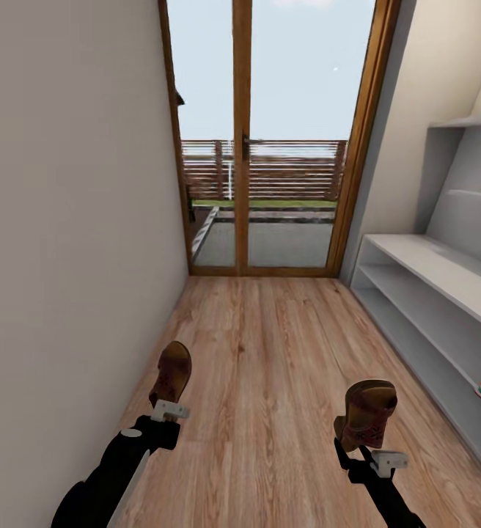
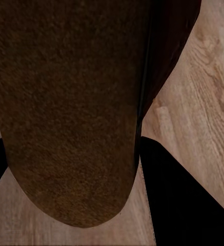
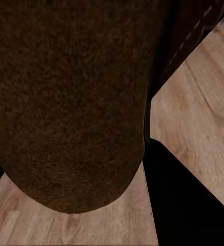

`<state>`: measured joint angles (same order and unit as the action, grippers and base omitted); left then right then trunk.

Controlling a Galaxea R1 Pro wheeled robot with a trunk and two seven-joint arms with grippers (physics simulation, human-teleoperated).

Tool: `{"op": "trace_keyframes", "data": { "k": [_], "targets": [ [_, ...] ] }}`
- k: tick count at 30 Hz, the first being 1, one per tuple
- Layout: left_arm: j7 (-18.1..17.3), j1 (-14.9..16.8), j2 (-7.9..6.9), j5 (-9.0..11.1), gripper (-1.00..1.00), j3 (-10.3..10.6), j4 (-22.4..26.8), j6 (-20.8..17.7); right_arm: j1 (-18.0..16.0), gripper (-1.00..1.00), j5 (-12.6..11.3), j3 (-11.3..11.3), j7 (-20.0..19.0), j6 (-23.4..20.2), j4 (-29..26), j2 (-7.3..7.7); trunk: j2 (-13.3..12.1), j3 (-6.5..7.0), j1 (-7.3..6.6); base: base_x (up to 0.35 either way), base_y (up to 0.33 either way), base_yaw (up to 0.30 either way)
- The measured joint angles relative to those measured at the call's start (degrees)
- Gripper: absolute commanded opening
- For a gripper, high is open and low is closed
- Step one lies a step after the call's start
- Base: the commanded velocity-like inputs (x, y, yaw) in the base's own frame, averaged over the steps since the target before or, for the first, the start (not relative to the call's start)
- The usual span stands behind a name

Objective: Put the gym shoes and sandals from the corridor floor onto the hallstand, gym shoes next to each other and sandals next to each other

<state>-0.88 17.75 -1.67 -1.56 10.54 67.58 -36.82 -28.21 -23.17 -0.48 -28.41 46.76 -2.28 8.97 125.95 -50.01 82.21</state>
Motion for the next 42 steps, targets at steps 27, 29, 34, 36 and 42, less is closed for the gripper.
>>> {"op": "trace_keyframes", "data": {
  "k": [27,29,34,36,42],
  "targets": [
    [0.0,0.0,0.0,0.0,-1.0,0.0,0.0,0.0,0.0,-1.0,0.0,0.0,0.1,0.0,-0.1,0.0,0.0,0.12,0.0,0.336,-0.116,-0.071],
    [0.0,0.0,0.0,0.0,-1.0,0.0,0.0,0.0,0.0,-1.0,0.0,0.0,0.0,0.0,0.0,0.0,0.0,0.12,0.0,0.336,-0.001,0.0],
    [0.0,-0.1,0.0,0.0,-1.0,0.0,0.0,0.0,0.0,-1.0,0.0,0.0,0.0,0.0,0.0,0.0,0.0,0.12,0.0,0.336,0.0,0.0],
    [0.0,-0.1,0.0,0.0,-1.0,0.0,0.0,0.0,0.0,-1.0,0.0,0.0,0.0,0.0,0.0,0.0,0.0,0.12,0.0,0.335,0.0,0.0],
    [0.0,-0.1,-0.01,0.0,-1.0,0.0,0.0,0.0,0.0,-1.0,0.0,0.0,0.0,0.0,0.0,0.0,0.0,0.12,0.0,0.336,0.0,0.0]
  ]
}}
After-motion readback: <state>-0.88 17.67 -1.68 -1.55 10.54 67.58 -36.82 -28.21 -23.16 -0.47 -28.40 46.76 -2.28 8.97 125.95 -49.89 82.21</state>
